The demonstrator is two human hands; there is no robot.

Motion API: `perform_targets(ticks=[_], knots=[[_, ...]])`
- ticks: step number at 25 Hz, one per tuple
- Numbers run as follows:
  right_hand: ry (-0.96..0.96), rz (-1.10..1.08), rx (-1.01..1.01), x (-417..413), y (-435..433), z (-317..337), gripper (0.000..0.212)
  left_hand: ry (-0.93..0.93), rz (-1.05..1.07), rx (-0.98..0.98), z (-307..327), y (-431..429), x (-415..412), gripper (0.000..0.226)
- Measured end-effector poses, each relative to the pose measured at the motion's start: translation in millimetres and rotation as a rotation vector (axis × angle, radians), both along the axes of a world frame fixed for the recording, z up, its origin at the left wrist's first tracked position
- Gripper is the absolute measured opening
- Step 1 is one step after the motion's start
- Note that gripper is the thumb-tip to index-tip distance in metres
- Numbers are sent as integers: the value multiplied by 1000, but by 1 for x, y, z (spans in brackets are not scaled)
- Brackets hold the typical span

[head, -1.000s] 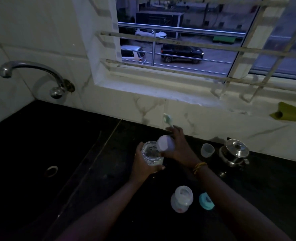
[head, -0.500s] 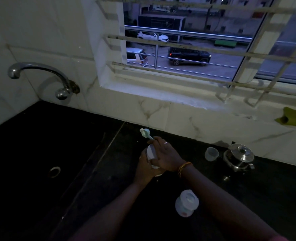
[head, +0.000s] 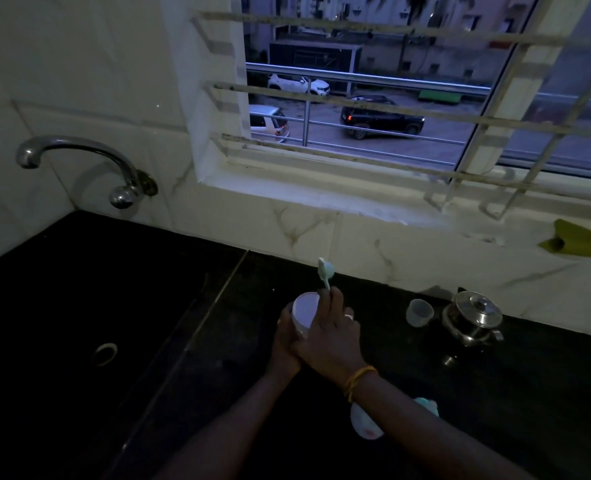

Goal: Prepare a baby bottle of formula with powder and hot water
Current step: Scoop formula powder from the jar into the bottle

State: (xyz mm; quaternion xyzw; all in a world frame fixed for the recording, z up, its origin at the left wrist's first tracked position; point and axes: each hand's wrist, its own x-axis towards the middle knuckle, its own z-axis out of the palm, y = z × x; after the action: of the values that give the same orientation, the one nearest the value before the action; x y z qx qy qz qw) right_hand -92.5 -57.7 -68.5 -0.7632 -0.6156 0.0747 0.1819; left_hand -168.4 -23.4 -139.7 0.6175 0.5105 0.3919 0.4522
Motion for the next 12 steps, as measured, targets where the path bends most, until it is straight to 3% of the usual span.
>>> perform_targets(ticks=[1, 3, 4, 7, 9, 12], knots=[[-58, 66, 57, 4, -1, 7, 88, -1, -5, 10, 0, 1, 0, 35], [-72, 267, 50, 18, 11, 16, 94, -32, -26, -33, -5, 4, -1, 83], [-73, 400, 2, 26, 21, 17, 99, -30, -44, -49, -8, 6, -1, 97], [-240, 619, -15, 45, 49, 7, 88, 92, -42, -34, -18, 15, 1, 106], [-233, 636, -13, 46, 55, -5, 68, 129, -55, -24, -17, 18, 3, 101], [-216, 556, 122, 35, 55, -18, 55, 164, -69, 58, -10, 18, 5, 97]])
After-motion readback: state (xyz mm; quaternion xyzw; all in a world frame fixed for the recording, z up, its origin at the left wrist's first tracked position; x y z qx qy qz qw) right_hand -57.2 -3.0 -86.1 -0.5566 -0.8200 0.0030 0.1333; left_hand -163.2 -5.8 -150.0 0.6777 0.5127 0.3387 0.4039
